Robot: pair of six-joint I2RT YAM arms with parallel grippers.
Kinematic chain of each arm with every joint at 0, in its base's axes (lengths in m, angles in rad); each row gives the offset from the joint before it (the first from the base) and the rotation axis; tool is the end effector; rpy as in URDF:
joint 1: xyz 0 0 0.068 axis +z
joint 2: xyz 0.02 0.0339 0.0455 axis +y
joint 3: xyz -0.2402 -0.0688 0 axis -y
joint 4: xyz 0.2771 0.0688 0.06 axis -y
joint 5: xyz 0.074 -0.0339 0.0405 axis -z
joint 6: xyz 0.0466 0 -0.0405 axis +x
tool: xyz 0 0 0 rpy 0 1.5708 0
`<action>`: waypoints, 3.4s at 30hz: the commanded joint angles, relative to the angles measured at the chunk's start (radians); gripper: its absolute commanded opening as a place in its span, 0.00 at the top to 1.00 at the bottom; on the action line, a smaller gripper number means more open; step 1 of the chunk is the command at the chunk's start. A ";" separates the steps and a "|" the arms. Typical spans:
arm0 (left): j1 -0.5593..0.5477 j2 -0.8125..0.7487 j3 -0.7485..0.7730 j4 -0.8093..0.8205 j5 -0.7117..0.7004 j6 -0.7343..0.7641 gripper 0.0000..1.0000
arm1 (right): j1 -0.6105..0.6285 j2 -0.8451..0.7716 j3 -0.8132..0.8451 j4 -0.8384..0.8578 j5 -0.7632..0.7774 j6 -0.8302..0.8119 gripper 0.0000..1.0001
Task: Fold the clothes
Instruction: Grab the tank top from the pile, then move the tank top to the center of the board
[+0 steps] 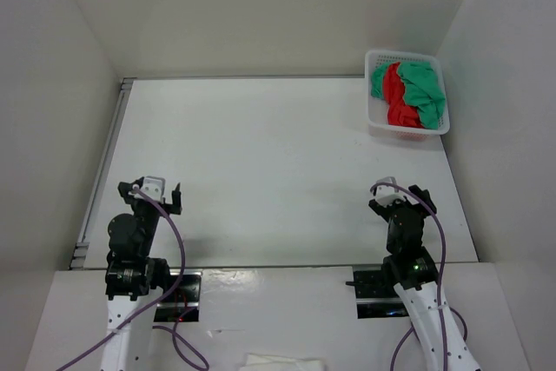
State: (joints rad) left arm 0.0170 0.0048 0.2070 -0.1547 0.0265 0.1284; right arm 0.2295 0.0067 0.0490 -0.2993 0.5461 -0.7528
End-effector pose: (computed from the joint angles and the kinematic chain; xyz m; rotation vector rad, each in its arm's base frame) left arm 0.1597 0.0015 0.2348 0.1060 1.5204 0.0959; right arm 0.1654 0.0138 0.1578 -0.5157 1.8040 -0.8619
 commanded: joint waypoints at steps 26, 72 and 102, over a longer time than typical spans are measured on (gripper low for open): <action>-0.002 0.919 1.106 -0.483 -0.273 0.122 0.00 | -0.079 0.807 1.006 -0.176 0.066 0.334 0.02; -0.002 1.199 0.896 -0.299 -0.043 -0.072 0.00 | -0.492 2.650 2.939 -0.819 -0.629 0.486 1.00; -0.011 1.017 0.809 -0.309 -0.043 -0.044 0.00 | 0.045 1.857 2.876 -0.693 -0.657 0.457 1.00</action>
State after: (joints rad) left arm 0.0101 1.0477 1.0222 -0.4866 -0.0277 0.0788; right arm 0.1837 1.8858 2.9604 -1.0851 -0.1707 -0.2749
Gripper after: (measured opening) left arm 0.998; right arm 0.041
